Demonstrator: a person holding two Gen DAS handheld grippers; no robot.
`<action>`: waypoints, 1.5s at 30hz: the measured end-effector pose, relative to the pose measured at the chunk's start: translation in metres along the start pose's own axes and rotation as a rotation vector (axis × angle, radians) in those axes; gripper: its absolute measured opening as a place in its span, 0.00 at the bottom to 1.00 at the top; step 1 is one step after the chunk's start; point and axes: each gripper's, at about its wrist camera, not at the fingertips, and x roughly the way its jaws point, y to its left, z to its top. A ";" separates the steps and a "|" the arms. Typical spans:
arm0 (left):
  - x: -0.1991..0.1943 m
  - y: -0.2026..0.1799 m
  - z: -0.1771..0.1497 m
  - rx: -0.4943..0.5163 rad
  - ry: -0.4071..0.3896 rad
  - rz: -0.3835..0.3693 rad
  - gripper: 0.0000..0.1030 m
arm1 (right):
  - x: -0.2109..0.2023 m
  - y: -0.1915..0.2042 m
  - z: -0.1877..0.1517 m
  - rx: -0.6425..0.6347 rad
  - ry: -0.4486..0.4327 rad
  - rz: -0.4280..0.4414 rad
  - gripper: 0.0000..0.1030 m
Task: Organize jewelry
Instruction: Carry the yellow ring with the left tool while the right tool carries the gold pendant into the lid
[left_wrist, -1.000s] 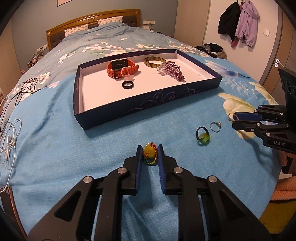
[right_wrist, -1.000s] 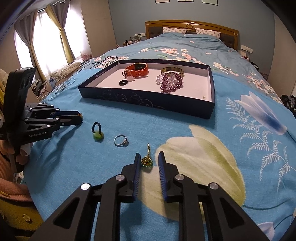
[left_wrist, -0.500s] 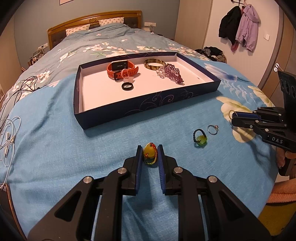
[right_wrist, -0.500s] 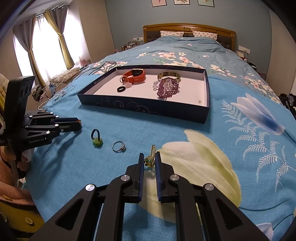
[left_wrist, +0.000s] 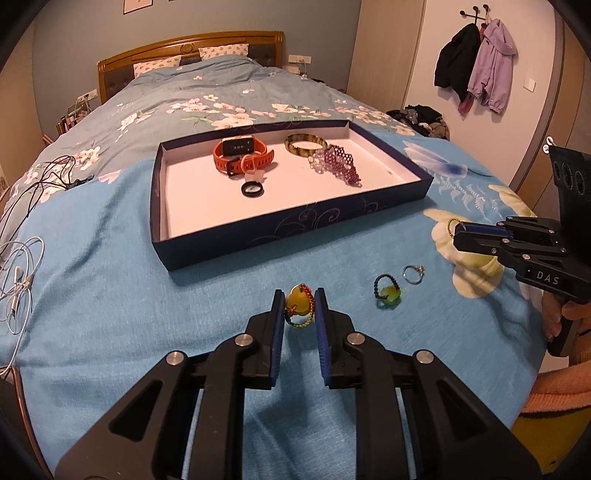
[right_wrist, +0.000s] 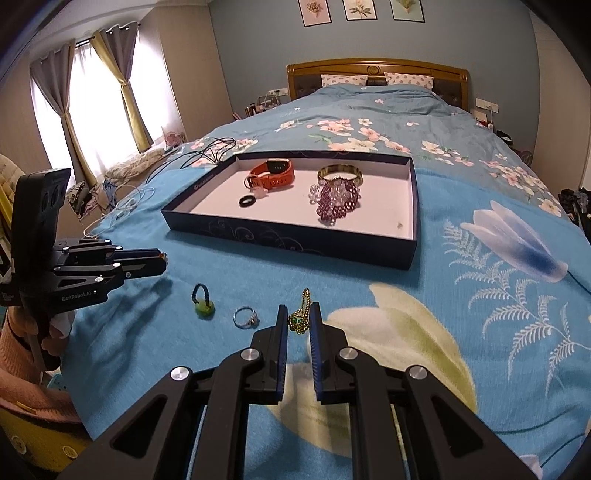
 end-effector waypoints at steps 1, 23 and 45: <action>-0.001 0.000 0.001 0.001 -0.003 -0.001 0.16 | 0.000 0.001 0.002 -0.003 -0.006 0.001 0.10; -0.015 -0.007 0.026 0.010 -0.087 0.000 0.16 | 0.000 0.007 0.026 -0.024 -0.069 0.014 0.10; -0.016 -0.008 0.042 0.016 -0.124 0.008 0.16 | 0.004 0.007 0.043 -0.038 -0.093 0.016 0.10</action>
